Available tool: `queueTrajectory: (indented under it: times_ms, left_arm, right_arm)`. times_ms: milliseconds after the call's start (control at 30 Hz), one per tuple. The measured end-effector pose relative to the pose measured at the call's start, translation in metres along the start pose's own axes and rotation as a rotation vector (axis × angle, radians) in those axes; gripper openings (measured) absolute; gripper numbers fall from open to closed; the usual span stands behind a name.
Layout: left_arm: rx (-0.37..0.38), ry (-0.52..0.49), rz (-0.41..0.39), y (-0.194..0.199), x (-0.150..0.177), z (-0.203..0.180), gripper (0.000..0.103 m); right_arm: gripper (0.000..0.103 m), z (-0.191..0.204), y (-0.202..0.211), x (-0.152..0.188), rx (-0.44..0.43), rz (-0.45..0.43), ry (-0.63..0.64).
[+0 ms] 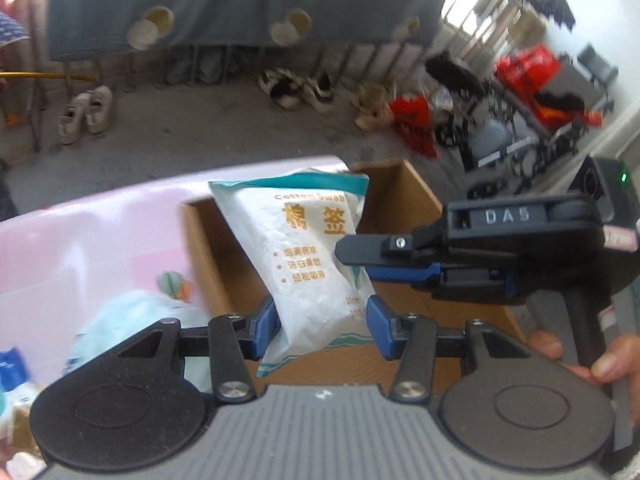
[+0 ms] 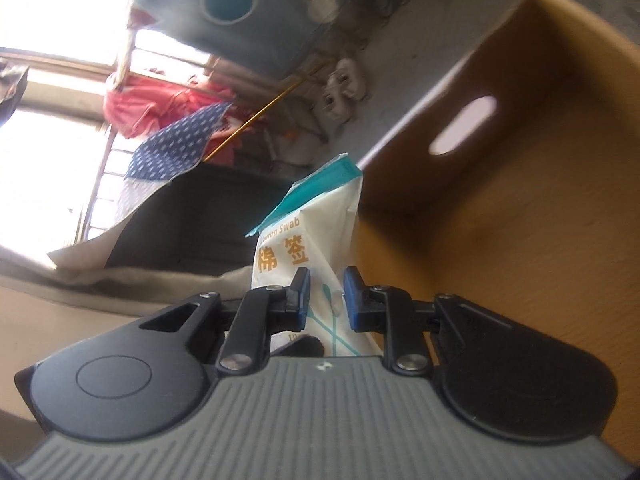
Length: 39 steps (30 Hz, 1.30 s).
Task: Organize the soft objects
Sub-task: 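Carry the cotton swab pack with the right tool into the cardboard box and release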
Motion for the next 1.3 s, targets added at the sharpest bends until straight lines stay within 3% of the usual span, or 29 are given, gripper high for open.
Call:
queueTrajectory:
  times_ms: [200, 267, 367, 633, 767, 933, 1133, 1300]
  left_arm:
    - [-0.086, -0.070, 0.071, -0.064, 0.018, -0.010, 0.059]
    - [-0.120, -0.080, 0.094, -0.072, 0.019, -0.006, 0.066]
    - [-0.126, -0.072, 0.103, -0.067, 0.022, 0.001, 0.066]
    - [-0.100, -0.050, -0.010, -0.006, 0.008, 0.028, 0.068]
    - [-0.134, -0.038, -0.072, 0.036, 0.011, 0.055, 0.070]
    - [-0.191, 0.013, -0.107, 0.078, 0.030, 0.094, 0.070]
    - [-0.230, 0.088, -0.167, 0.119, 0.054, 0.135, 0.069]
    - [-0.274, 0.083, -0.194, 0.140, 0.082, 0.150, 0.070]
  right_arm:
    - [0.019, -0.061, -0.023, -0.011, 0.056, 0.033, -0.034]
    - [0.019, -0.077, -0.041, -0.010, 0.101, 0.051, -0.023]
    - [0.019, -0.102, -0.056, -0.005, 0.163, 0.079, -0.019]
    - [0.020, -0.094, -0.071, 0.006, 0.237, 0.076, 0.033]
    - [0.027, -0.090, -0.083, 0.015, 0.284, 0.126, 0.062]
    - [0.023, -0.083, -0.111, 0.035, 0.338, 0.141, 0.155]
    - [0.017, -0.058, -0.140, 0.044, 0.353, 0.077, 0.229]
    - [0.017, -0.049, -0.150, 0.046, 0.350, 0.035, 0.274]
Point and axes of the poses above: each gripper's, at about its wrist camera, not at the fingertips, and y roughly against the way its jaws point, z to its left, x to its underside, the point moved 5 cm from there along -y, roughly the way its jaws point, and after that the axes turned 15 degrees about -z, right-handed, at the moved point
